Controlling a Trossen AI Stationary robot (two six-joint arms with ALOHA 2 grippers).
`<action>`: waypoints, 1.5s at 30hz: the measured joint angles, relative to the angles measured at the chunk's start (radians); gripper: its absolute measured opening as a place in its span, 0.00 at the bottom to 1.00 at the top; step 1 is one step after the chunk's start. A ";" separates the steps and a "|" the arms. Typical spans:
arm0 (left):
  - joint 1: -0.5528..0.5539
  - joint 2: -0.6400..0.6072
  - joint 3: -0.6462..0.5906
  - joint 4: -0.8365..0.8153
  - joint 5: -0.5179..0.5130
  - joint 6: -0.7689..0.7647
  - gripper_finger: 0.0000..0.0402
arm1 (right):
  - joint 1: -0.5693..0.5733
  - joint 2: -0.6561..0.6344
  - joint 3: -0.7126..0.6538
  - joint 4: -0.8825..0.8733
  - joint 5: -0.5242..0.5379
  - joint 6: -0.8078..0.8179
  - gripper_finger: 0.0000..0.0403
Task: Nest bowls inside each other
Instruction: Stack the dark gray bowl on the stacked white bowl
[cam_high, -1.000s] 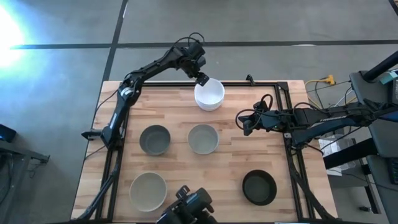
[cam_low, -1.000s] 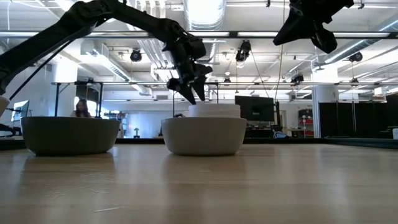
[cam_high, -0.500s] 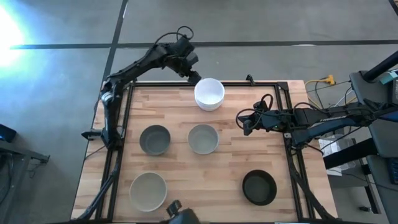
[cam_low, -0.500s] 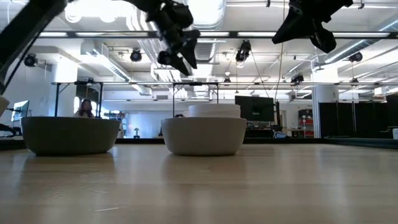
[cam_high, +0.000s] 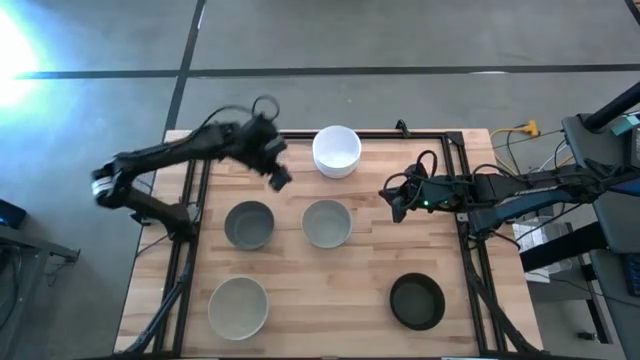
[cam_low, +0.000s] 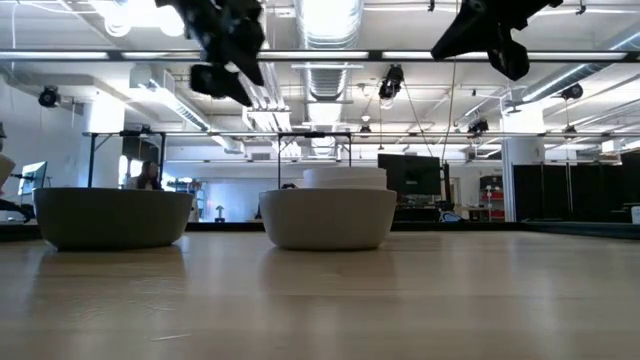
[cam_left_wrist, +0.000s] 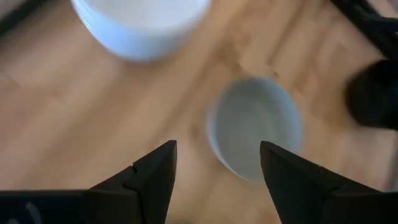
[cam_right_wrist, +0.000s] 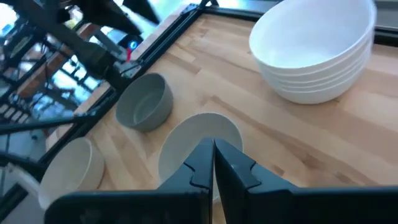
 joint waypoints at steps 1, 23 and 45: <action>-0.028 -0.040 -0.046 0.013 0.001 -0.044 0.53 | 0.000 0.000 0.000 0.000 -0.013 -0.011 0.02; -0.729 -0.257 -0.459 0.043 -0.056 -0.772 0.53 | -0.020 0.000 0.000 -0.009 -0.080 -0.194 0.02; -0.725 -0.049 -0.448 0.027 -0.319 -0.775 0.53 | -0.025 0.000 0.000 -0.054 -0.109 -0.238 0.02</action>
